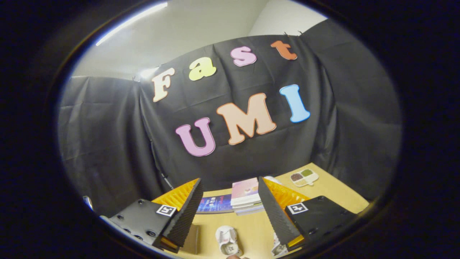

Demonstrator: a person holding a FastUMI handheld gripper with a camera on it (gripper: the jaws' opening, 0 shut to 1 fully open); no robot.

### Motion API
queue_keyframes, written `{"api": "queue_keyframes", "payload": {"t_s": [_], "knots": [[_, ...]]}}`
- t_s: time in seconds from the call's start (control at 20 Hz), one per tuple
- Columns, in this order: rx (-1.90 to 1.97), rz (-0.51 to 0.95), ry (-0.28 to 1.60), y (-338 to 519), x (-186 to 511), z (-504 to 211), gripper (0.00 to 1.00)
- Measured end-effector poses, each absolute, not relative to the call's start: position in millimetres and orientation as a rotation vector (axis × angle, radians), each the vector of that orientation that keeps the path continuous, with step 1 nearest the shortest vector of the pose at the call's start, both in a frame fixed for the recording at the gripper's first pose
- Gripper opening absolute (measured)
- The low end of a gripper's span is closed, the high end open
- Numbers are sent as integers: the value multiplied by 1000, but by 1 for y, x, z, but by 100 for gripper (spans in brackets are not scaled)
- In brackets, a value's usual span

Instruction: Open the storage box then place both shoes into the box .Put the left shoe in first, then the right shoe, with the right side of both shoes facing outward in a uniform manner.

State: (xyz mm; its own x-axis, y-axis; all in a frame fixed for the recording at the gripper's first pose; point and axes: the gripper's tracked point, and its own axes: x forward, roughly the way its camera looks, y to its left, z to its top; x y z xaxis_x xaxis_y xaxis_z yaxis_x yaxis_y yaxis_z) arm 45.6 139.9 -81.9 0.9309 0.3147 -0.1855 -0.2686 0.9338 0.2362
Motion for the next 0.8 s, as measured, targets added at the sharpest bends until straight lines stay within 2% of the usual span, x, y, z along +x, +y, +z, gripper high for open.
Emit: {"api": "queue_keyframes", "payload": {"t_s": [0.35, 0.8], "knots": [[353, 464, 419, 209, 30, -152, 99], [604, 670, 737, 293, -37, -251, 100]]}}
